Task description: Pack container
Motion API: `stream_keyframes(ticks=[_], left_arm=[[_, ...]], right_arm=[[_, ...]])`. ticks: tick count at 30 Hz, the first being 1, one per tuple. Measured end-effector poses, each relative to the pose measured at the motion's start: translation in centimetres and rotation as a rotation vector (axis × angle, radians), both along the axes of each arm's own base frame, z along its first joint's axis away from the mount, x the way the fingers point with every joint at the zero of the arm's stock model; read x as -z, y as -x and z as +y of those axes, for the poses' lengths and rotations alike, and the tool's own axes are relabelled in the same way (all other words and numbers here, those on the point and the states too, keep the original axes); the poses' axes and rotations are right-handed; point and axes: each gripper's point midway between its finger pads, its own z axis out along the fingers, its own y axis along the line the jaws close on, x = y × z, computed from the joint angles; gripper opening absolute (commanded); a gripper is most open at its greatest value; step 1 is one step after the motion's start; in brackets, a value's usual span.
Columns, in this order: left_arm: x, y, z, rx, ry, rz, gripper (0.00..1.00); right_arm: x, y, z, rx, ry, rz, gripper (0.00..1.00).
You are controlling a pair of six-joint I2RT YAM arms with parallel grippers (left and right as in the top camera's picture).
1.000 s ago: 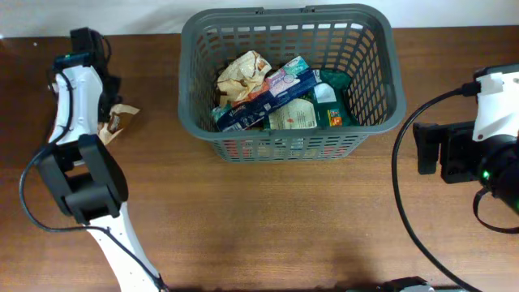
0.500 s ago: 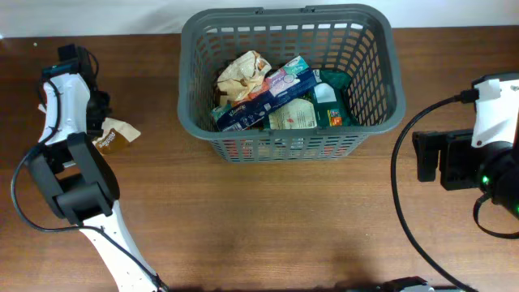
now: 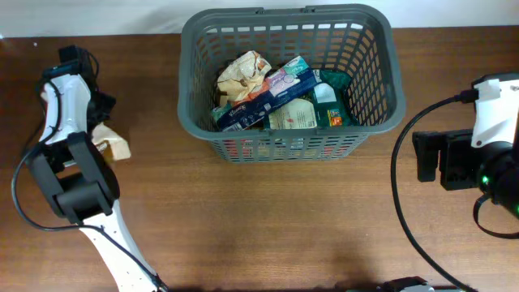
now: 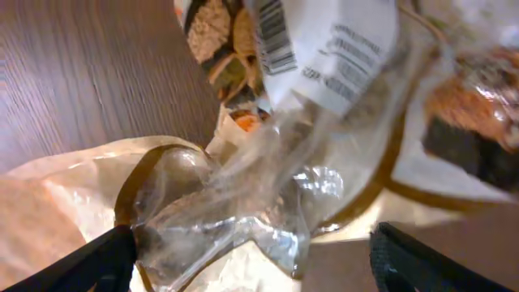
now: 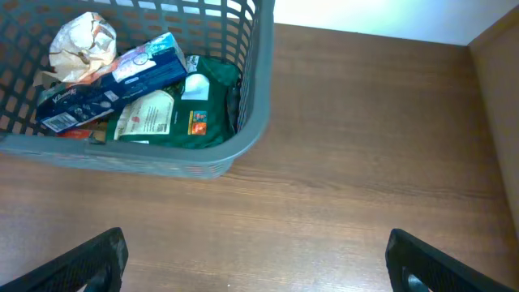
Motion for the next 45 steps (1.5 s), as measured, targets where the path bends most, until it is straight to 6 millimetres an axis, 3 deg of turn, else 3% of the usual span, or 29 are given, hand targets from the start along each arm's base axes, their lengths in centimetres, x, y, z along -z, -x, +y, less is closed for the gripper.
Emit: stream_keyframes(ticks=[18,28,33,41,45], left_arm=[[-0.1,-0.8,0.8,0.537,-0.067,0.18,0.87],[-0.2,-1.4,0.9,0.729,-0.091,0.235,0.83],[0.1,-2.3,0.0,0.86,-0.064,0.216,0.83],[0.2,-3.7,-1.2,1.084,-0.05,0.189,0.99],[0.3,-3.6,-1.5,1.145,-0.042,0.206,0.99]], right_arm=[[0.3,0.3,0.0,0.0,0.002,0.015,0.99],[0.5,0.5,-0.1,0.001,0.004,0.026,0.99],[0.5,0.5,-0.1,0.001,0.004,0.026,0.99],[0.5,0.5,-0.1,0.0,0.005,0.026,0.99],[0.4,0.5,-0.2,0.005,0.009,0.026,0.99]])
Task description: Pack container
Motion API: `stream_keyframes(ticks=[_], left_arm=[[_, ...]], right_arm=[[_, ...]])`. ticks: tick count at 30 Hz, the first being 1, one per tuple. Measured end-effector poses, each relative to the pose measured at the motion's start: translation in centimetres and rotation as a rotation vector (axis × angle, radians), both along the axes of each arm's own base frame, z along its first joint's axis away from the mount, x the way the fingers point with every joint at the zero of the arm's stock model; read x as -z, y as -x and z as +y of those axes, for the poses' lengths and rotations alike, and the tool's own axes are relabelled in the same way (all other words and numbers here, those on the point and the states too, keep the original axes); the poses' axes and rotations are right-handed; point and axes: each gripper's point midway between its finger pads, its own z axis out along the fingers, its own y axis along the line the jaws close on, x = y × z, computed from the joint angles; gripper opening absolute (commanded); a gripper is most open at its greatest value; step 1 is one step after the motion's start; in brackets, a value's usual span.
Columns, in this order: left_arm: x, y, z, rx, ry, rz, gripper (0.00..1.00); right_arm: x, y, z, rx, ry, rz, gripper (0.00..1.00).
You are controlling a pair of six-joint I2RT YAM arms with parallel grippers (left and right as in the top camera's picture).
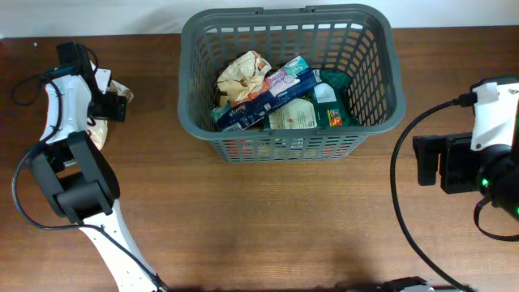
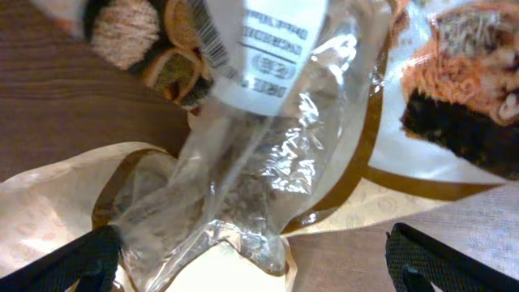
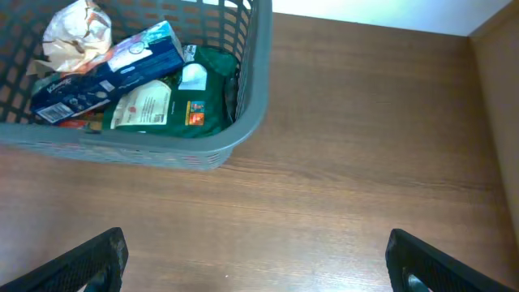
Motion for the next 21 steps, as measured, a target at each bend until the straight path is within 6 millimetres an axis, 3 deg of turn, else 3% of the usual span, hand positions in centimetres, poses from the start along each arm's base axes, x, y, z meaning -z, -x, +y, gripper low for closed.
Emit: stream_keyframes(ticks=[4,11,21], left_arm=[[0.2,1.2,0.1,-0.036,-0.007,0.044,0.99],[0.5,3.5,-0.2,-0.282,0.024,0.081,0.99],[0.3,4.7,-3.3,-0.613,0.221,0.071,0.99]], right_arm=[[0.0,0.0,-0.2,0.006,0.007,-0.001,0.99],[0.3,-0.5,-0.2,0.009,0.012,0.015,0.99],[0.5,-0.8,-0.2,0.011,0.016,0.025,0.99]])
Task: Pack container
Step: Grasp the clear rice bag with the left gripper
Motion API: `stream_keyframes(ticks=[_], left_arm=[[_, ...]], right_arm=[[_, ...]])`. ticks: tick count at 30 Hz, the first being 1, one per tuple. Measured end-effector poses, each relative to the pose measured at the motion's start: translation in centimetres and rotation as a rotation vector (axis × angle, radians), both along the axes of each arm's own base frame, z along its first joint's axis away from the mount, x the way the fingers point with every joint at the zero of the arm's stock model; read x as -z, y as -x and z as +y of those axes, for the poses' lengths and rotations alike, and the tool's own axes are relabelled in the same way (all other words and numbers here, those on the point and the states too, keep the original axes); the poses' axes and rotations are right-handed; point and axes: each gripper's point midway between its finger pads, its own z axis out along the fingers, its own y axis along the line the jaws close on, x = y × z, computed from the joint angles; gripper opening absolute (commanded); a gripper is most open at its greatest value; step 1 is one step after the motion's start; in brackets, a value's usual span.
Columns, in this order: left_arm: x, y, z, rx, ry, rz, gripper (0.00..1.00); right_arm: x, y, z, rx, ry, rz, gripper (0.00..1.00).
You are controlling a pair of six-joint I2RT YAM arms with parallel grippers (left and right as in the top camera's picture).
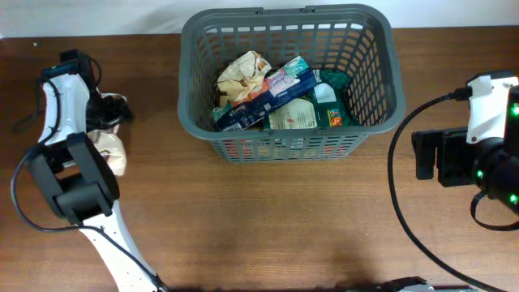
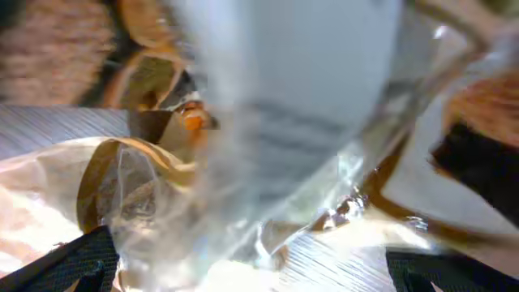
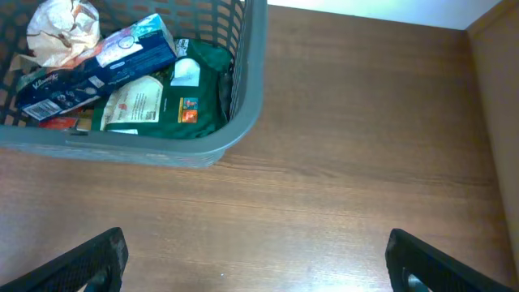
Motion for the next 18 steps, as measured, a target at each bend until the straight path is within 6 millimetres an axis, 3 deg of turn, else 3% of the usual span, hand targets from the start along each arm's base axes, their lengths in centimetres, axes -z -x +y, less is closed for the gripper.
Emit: stream_keyframes(ticks=[5,9,18], left_arm=[[-0.9,-1.7,-2.9,-0.081,0.173,-0.097,0.99],[-1.3,-2.6,-3.5,-0.061,0.213,-0.139,0.99],[-1.6,0.1,-3.3,0.069,0.157,-0.016,0.99]], right_arm=[[0.0,0.0,0.0,0.0,0.0,0.002,0.99],[0.1,0.1,0.0,0.0,0.001,0.003,0.99],[0.3,-0.2,0.0,0.0,0.002,0.017,0.99]])
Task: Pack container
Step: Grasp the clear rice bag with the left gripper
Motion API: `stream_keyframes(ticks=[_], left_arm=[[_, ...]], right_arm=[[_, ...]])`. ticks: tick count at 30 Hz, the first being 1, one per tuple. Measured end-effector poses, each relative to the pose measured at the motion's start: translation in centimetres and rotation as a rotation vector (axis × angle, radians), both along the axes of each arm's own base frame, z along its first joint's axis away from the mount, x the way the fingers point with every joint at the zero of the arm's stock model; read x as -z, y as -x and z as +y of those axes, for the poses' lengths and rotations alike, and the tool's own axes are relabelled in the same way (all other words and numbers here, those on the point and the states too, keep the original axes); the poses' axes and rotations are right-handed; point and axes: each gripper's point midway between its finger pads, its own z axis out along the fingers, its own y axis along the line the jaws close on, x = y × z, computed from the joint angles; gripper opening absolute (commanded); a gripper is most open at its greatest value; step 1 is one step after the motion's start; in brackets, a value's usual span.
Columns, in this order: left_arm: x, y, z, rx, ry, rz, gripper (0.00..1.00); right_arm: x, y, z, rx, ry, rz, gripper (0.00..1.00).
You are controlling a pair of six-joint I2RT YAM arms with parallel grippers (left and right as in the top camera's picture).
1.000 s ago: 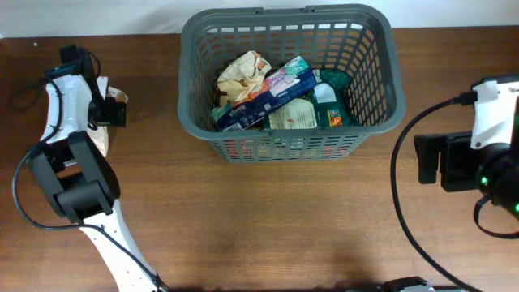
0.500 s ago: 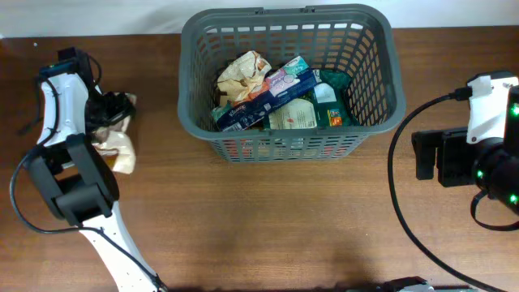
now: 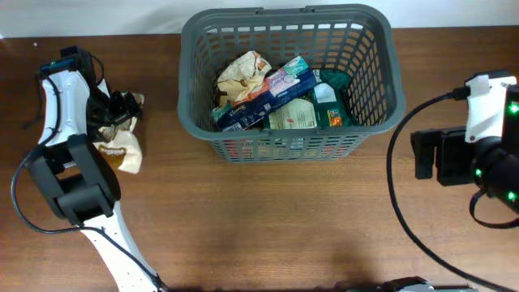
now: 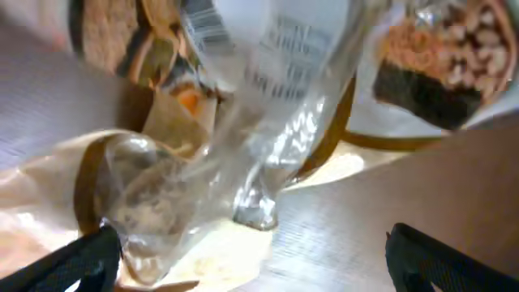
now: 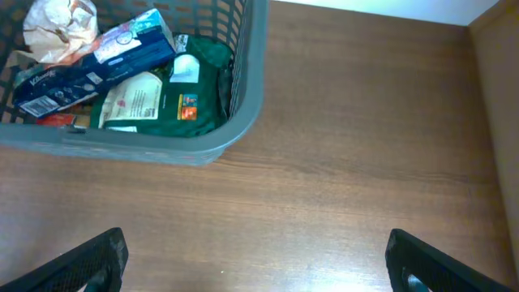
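A tan and clear snack bag (image 3: 123,151) lies on the wooden table left of the grey basket (image 3: 285,148). My left gripper (image 3: 118,109) hovers over the bag's far end, open. In the left wrist view the bag (image 4: 243,122) fills the frame; its crinkled end touches the left finger, while the right finger stands apart over bare wood, with the left gripper (image 4: 276,261) spread wide. My right gripper (image 5: 255,261) is open over bare table, right of the basket (image 5: 243,122).
The basket holds a blue box (image 3: 263,97), a crumpled tan bag (image 3: 241,73) and a green packet (image 3: 328,105). My right arm (image 3: 478,154) sits at the table's right edge. Bare wood (image 3: 268,227) stretches in front of the basket.
My left gripper and the snack bag have shifted slightly right, toward the basket. The bag now lies flatter and more spread. The right arm has barely moved.
First the left gripper was over the bag near the table's left edge. Then it stood further back with part of the bag showing beside it. Then the bag lay bunched nearer the front, and now both are a little closer to the basket.
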Motion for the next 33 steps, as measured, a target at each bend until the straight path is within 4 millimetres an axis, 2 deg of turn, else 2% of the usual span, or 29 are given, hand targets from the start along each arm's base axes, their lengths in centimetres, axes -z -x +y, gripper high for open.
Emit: stream_keyframes(ticks=[3,6,13,17,21,24,28,29,33], left_arm=[[-0.8,-0.2,0.8,0.043,-0.053,-0.005,0.99],[-2.6,-0.5,1.9,0.088,-0.134,-0.033,0.99],[-9.7,-3.5,3.2,0.282,-0.318,-0.239,0.99],[-10.9,-4.7,3.5,0.4,-0.376,-0.286,1.0],[-10.9,-5.9,3.9,0.452,-0.412,-0.313,0.98],[-9.7,-6.5,4.1,0.475,-0.414,-0.307,0.96],[-6.0,-7.0,4.1,0.502,-0.382,-0.254,0.94],[-4.2,-7.0,3.9,0.512,-0.354,-0.232,0.93],[-1.5,-6.9,3.4,0.526,-0.302,-0.196,0.93]], right_arm=[[0.4,-0.6,0.1,0.0,0.003,0.02,0.99],[0.9,-1.1,0.2,-0.001,0.006,0.04,0.99],[1.0,-1.3,0.2,-0.001,0.007,0.045,0.99],[0.7,-1.0,0.1,-0.001,0.006,0.034,0.99],[0.4,-0.5,0.1,0.0,0.003,0.018,0.99],[0.3,0.0,0.0,0.0,0.003,0.018,0.99],[0.2,0.4,-0.1,0.001,0.002,0.014,0.99],[0.2,0.4,-0.1,0.002,0.0,0.013,0.99],[0.2,0.4,-0.1,0.003,0.0,0.013,0.99]])
